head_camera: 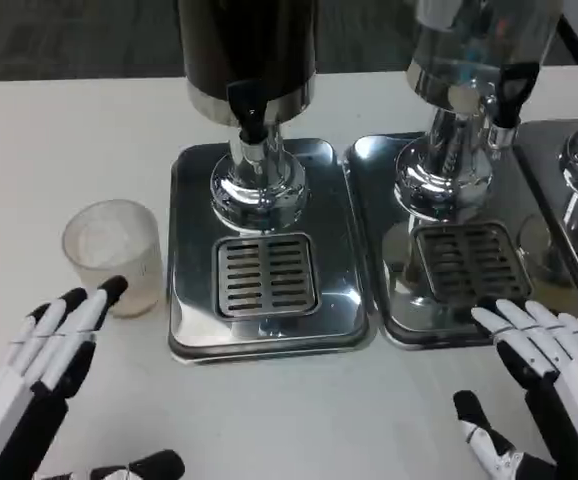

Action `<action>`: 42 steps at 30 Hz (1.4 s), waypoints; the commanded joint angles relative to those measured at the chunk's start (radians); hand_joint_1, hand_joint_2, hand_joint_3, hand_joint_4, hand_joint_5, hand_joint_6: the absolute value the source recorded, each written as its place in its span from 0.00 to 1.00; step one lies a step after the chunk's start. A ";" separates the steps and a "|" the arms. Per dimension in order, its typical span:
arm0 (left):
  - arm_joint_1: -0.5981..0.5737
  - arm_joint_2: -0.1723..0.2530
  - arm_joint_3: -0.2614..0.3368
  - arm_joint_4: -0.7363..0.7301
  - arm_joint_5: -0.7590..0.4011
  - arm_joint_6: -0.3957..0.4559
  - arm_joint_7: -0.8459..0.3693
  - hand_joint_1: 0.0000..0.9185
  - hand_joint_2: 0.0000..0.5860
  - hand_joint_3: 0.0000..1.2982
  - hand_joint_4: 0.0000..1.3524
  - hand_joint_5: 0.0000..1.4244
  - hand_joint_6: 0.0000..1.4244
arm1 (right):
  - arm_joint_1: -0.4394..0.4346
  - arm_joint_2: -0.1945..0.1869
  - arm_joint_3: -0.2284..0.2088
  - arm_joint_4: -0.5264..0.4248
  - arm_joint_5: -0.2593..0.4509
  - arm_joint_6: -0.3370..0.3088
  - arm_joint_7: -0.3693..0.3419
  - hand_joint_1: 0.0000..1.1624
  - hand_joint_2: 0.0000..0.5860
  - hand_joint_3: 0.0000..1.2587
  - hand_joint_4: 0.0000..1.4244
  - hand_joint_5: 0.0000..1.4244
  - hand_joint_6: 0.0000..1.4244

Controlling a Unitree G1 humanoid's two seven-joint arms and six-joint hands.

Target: Grasp the cup under the faucet to collect the drink, then remove the cup.

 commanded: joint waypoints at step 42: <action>-0.834 0.126 -0.172 1.063 -0.097 -0.068 0.036 0.07 0.00 0.00 0.00 0.06 0.16 | -0.001 0.099 0.070 -0.087 0.015 0.047 0.040 0.38 0.77 0.22 0.15 0.14 0.15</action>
